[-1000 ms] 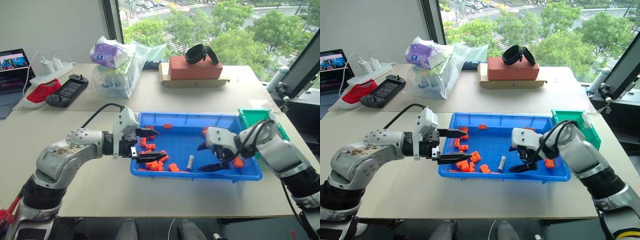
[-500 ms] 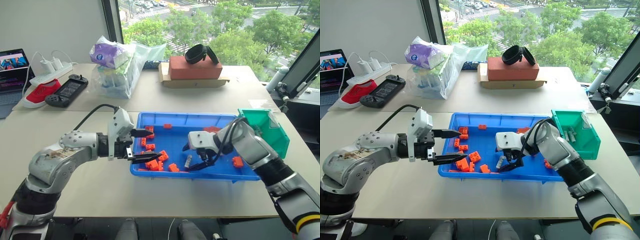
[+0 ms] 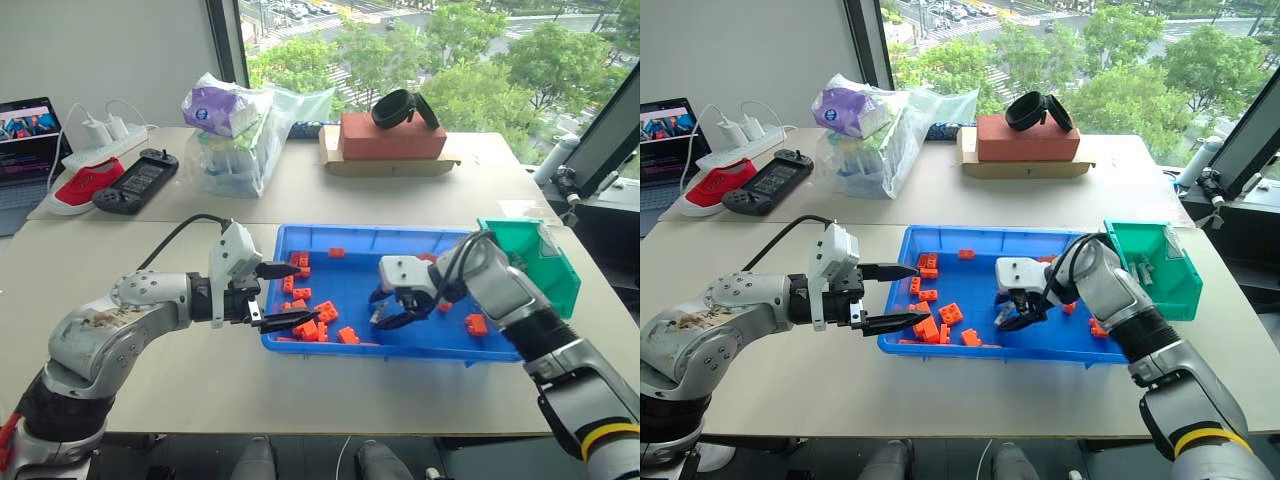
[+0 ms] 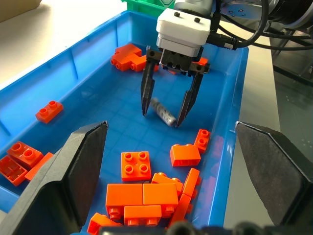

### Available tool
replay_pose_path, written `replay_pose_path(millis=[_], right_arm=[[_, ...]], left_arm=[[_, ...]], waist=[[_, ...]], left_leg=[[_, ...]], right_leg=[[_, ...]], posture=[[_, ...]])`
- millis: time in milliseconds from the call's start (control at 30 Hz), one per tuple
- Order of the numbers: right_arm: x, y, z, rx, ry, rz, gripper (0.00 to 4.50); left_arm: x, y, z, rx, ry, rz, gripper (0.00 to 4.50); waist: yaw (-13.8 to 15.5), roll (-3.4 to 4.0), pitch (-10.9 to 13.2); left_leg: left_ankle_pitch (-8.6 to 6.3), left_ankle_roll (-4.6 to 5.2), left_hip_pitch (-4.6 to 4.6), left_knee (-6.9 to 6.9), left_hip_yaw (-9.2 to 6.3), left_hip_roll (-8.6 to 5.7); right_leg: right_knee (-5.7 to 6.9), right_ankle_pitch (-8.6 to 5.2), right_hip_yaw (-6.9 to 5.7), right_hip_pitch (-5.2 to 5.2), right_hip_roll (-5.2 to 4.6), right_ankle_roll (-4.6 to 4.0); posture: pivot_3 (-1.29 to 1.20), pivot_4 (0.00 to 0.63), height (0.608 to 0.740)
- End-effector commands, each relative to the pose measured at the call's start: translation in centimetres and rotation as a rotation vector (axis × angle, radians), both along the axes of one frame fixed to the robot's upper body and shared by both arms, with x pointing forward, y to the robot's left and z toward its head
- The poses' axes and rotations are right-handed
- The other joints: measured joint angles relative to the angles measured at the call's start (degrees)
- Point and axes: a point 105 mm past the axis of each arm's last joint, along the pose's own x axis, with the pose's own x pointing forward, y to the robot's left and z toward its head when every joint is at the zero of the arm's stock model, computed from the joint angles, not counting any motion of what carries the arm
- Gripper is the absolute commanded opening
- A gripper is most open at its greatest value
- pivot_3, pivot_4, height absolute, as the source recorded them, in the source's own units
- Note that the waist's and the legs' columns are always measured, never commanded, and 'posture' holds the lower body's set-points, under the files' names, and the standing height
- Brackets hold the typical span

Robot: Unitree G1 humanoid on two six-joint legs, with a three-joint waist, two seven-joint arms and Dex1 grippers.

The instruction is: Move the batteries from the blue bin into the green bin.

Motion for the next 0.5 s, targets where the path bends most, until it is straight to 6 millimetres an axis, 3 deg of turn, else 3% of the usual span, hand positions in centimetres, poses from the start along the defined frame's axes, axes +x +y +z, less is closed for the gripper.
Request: replay_pose_path(millis=[33,100,167,300,500], right_arm=[[-0.5,-0.9,-1.4,-0.033,0.033,-0.039,1.14],[-0.6,-0.9,-1.4,-0.030,0.036,-0.049,0.38],[-0.6,-1.0,-1.3,-0.023,0.034,-0.061,0.01],[-0.5,-1.0,-0.5,0.013,0.019,-0.092,0.01],[0.2,-1.0,3.1,0.144,0.007,-0.163,0.01]], left_arm=[[-0.3,-0.1,0.7,-0.003,-0.038,-0.013,4.50],[-0.2,-0.2,0.7,-0.004,-0.039,-0.016,4.50],[-0.2,-0.3,0.6,-0.004,-0.038,-0.018,4.50],[-0.1,-0.3,0.6,-0.006,-0.042,-0.018,4.50],[-0.3,-0.6,0.4,-0.012,-0.033,-0.027,4.50]], waist=[[-0.10,0.00,-0.01],[-0.14,0.00,-0.01],[-0.01,-0.03,-0.03],[0.01,-0.03,-0.03],[0.01,-0.03,-0.03]], left_leg=[[0.00,0.00,0.03,-0.01,0.00,0.00],[0.00,0.00,0.09,-0.02,0.00,0.00],[0.00,0.00,0.11,-0.02,-0.01,0.00],[0.00,-0.01,0.11,-0.01,0.00,0.00],[0.01,-0.01,0.09,-0.02,-0.01,0.00]], right_leg=[[0.02,0.00,0.00,0.01,0.00,0.00],[0.02,0.00,0.00,0.06,0.00,0.00],[0.03,0.00,0.00,0.10,0.01,0.00],[0.01,0.00,0.00,0.10,0.00,0.00],[0.02,0.00,0.00,0.08,0.00,0.00]], posture=[[0.00,0.150,0.740],[0.00,0.150,0.740],[0.00,0.150,0.740],[0.00,0.150,0.740],[0.00,0.150,0.740]])
